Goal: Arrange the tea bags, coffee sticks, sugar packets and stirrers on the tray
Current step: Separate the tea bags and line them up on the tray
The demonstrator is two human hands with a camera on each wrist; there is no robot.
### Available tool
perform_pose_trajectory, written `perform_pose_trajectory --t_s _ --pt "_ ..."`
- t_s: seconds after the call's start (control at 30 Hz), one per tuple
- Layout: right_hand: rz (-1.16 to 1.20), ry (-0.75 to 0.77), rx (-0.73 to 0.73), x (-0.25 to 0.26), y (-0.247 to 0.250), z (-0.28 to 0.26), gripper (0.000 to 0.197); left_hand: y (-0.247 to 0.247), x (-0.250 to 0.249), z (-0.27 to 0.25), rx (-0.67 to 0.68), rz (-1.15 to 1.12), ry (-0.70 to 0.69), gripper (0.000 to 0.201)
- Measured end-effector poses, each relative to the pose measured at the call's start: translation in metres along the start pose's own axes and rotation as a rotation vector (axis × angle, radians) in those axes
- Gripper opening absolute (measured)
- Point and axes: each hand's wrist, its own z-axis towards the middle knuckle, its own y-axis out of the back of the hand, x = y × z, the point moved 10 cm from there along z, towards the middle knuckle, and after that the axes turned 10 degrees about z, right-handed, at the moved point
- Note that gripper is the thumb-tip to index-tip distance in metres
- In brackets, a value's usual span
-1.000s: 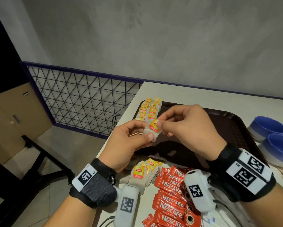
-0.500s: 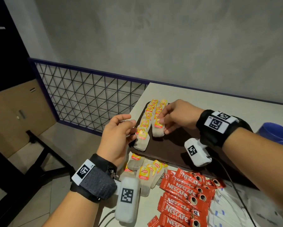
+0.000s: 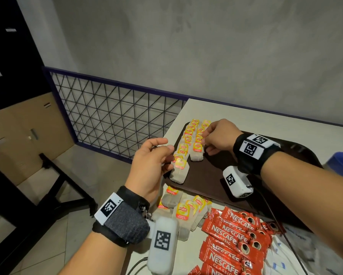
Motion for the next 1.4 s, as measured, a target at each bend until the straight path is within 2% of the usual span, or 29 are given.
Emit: perform_pose_trajectory --t_s 0.2,0.33,0.47,0.6,0.73,0.87,0.93,1.07,1.13,1.27,1.4 --pt "0.007 -0.031 0.055 -0.006 -0.008 -0.007 0.008 0.001 0.000 0.000 -0.002 0.015 0.007 0.018" --pt "-0.037 0.000 0.035 -0.003 -0.006 -0.008 0.009 -0.001 0.000 -0.001 0.000 0.008 0.011 0.018" --pt "-0.057 -0.007 0.084 -0.003 -0.008 -0.016 0.023 -0.002 0.000 -0.002 0.007 0.014 0.008 0.018" --pt "-0.181 -0.003 0.238 -0.004 -0.029 -0.026 0.020 -0.001 0.000 -0.001 0.002 0.025 0.005 0.018" --pt "-0.290 0.021 0.232 -0.003 -0.036 -0.018 0.024 -0.001 0.000 -0.001 0.002 0.031 0.005 0.018" --pt "-0.446 0.043 0.215 0.001 -0.034 -0.011 0.017 -0.001 -0.001 -0.002 0.003 0.023 0.006 0.018" --pt "-0.480 0.082 0.192 0.008 -0.032 -0.012 0.021 -0.001 -0.001 -0.002 0.004 0.024 0.007 0.017" --pt "-0.451 0.255 0.144 0.036 -0.031 -0.016 0.037 0.000 0.000 -0.002 0.003 0.022 0.012 0.017" --pt "-0.497 0.285 0.143 0.044 -0.033 -0.013 0.039 0.000 0.000 -0.002 0.002 0.030 0.012 0.016" --pt "-0.540 0.204 0.151 0.040 -0.033 0.000 0.019 0.000 0.000 -0.002 0.000 0.036 0.017 0.017" --pt "-0.536 0.197 0.164 0.034 -0.034 0.008 0.018 -0.001 -0.001 -0.003 0.001 0.022 0.019 0.017"
